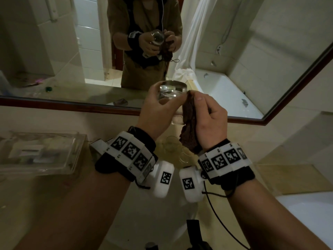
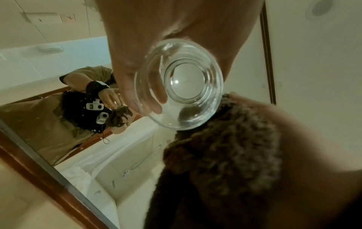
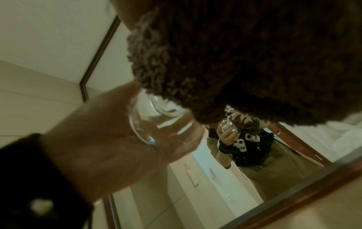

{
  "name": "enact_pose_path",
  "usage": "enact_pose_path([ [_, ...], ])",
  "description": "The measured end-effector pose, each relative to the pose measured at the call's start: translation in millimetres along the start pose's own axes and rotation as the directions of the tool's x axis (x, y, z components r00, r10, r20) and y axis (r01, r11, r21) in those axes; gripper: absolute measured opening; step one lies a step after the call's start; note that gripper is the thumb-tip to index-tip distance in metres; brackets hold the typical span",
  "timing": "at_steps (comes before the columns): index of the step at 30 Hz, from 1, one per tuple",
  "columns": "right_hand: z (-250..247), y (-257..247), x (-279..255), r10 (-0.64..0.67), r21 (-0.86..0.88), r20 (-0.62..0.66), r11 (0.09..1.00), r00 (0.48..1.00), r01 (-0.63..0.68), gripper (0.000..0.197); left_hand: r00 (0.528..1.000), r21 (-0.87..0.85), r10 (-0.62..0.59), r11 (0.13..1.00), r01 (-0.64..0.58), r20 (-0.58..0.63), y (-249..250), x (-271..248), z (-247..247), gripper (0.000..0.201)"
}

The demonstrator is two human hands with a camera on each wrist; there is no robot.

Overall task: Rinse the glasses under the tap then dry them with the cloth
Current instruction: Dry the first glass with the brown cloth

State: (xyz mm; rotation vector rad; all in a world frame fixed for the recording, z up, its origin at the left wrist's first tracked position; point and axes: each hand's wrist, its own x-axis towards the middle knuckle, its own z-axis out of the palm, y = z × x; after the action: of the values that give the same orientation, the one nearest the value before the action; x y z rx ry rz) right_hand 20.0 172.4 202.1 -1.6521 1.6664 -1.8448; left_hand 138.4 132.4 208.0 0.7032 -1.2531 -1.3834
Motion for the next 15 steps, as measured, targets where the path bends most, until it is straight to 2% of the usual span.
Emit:
enact_pose_path([
  [4, -1.6, 6.2, 0.6, 0.074, -0.024, 0.004, 0.997, 0.997, -0.074, 0.029, 0.997, -0.043, -0.024, 0.999, 0.027, 0.076, -1.2, -4.3, 4.1, 0.039],
  [10, 0.8, -6.7, 8.0, -0.005, 0.019, 0.031, 1.0, 1.0, 0.004, 0.025, 0.999, -0.027, 0.011, 1.0, -0.012, -0.034, -1.2, 1.5, -0.2, 0.034],
  [13, 1.1, -6.3, 10.3, 0.028, -0.003, 0.025, 1.0, 0.999, -0.028, 0.024, 1.0, -0.074, -0.014, 0.997, 0.016, 0.025, 2.3, -1.5, 0.3, 0.035],
  [15, -0.2, -3.9, 10.9, 0.077, -0.015, 0.041, 0.997, 0.996, -0.077, 0.031, 0.998, -0.076, -0.015, 0.997, 0.02, 0.059, 2.3, -3.0, 0.9, 0.038],
])
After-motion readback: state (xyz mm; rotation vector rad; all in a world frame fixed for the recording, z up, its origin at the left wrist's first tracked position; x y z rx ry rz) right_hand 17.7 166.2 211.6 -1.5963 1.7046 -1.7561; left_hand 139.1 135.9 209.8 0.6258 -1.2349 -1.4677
